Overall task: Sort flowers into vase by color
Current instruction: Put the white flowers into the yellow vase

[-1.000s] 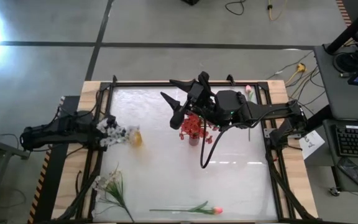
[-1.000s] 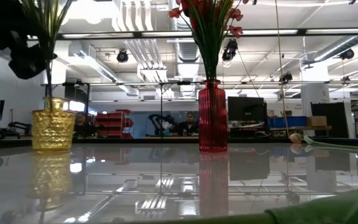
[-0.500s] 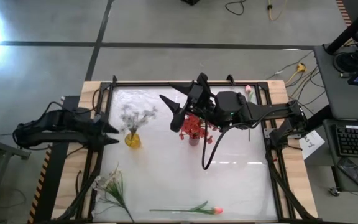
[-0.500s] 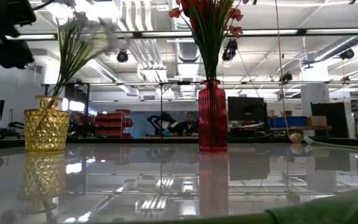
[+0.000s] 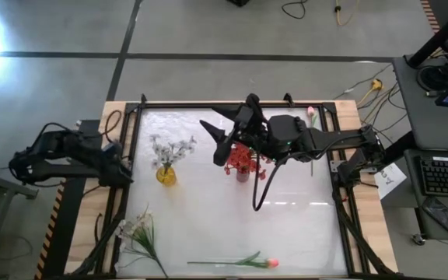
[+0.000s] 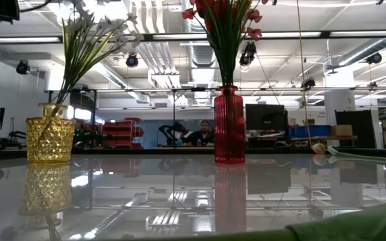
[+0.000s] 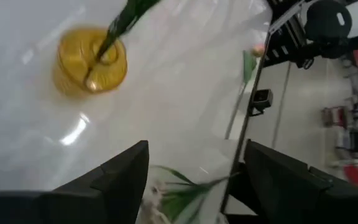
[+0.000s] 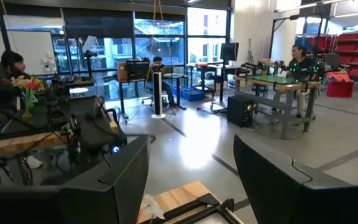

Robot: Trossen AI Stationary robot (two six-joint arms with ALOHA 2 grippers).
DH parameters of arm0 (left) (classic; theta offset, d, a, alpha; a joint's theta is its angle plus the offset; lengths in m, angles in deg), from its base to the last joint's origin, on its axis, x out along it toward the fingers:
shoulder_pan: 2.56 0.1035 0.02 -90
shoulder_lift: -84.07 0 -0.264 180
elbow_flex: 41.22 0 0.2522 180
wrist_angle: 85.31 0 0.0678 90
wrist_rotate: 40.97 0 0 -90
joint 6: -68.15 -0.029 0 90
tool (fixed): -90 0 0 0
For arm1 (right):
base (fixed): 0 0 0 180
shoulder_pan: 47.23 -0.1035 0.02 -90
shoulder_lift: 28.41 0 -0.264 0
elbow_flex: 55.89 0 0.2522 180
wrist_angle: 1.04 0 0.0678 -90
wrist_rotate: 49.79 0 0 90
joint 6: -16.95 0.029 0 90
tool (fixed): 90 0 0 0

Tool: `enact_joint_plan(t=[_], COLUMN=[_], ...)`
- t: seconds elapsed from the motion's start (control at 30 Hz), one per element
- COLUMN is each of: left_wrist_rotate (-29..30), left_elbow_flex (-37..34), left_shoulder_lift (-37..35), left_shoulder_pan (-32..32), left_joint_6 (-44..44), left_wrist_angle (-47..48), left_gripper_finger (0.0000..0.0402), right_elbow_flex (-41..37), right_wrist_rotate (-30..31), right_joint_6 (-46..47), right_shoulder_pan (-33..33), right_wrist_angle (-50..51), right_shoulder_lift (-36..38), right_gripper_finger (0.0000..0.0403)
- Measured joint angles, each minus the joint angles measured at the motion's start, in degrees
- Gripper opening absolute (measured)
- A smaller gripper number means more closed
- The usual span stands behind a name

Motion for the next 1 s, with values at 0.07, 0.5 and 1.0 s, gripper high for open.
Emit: enact_joint_plan(t=[0.07,0.5,1.0], left_wrist_rotate=[-0.6,-1.1,3.0], left_elbow_flex=[-1.1,-4.3,-4.3], left_shoulder_lift=[0.5,13.4,31.1], left_shoulder_pan=[0.0,-2.8,-28.5], left_joint_6=[1.8,7.3,35.1], left_wrist_angle=[-1.0,-4.8,-11.6], left_gripper_finger=[0.025,0.0239,0.0239], right_elbow_flex=[0.0,3.1,5.8], right_wrist_rotate=[0.0,0.0,0.0], right_joint_6=[0.3,-4.5,-4.4], right_shoulder_pan=[0.0,-2.1,-3.3], right_wrist_angle=[0.0,14.6,37.4], right_shoulder_lift=[0.0,4.8,16.4], right_gripper_finger=[0.0224,0.0224,0.0224])
